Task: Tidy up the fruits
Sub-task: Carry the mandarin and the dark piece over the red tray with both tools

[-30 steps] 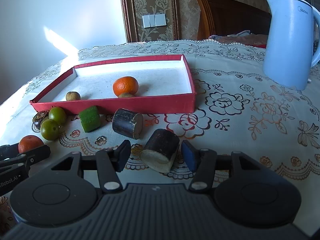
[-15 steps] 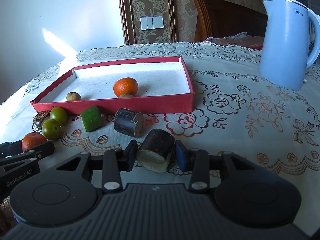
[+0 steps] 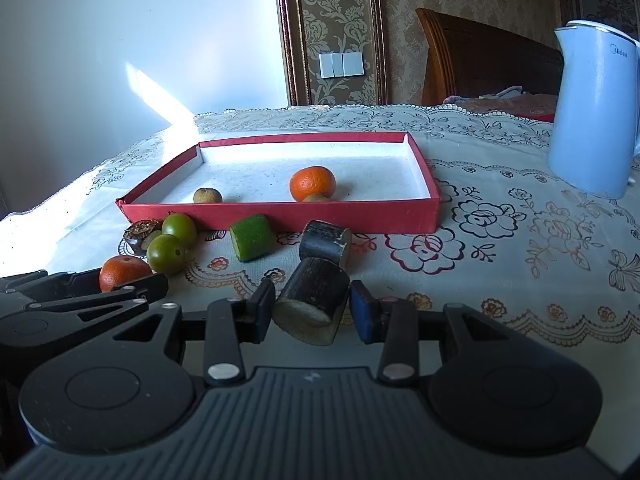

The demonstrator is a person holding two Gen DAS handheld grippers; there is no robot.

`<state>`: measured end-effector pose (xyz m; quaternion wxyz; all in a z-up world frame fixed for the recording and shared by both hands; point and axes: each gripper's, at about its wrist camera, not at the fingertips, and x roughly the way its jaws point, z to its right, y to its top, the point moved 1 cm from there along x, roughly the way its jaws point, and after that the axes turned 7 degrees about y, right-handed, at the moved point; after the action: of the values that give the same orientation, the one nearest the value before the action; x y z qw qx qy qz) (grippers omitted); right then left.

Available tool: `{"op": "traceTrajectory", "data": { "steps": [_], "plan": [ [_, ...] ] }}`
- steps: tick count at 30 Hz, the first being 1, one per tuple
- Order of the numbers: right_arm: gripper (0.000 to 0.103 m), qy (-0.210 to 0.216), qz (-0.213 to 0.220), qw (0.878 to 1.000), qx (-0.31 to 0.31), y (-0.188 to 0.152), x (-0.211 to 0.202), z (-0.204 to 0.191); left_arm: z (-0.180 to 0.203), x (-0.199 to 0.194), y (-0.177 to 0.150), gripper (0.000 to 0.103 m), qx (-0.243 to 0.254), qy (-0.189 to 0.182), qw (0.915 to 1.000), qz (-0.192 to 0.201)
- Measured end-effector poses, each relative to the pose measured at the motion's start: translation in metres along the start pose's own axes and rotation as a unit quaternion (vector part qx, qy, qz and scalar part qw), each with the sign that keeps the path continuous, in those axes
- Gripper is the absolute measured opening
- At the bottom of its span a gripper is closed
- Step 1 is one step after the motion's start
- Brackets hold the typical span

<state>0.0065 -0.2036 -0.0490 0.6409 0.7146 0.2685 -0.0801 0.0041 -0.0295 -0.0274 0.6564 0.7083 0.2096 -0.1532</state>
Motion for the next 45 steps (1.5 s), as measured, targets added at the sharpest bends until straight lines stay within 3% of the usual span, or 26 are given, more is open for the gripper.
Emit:
{"op": "traceTrajectory", "data": {
  "steps": [34,45],
  "plan": [
    [0.038,0.029,0.04,0.999,-0.014,0.021,0.002,-0.027,-0.011,0.003,0.027,0.041,-0.018,0.027,0.9992,0.024],
    [0.039,0.025,0.059,0.997,-0.035,0.047,0.019,-0.034,-0.015,0.015,0.049,0.041,-0.022,0.045,0.9977,0.045]
  ]
}}
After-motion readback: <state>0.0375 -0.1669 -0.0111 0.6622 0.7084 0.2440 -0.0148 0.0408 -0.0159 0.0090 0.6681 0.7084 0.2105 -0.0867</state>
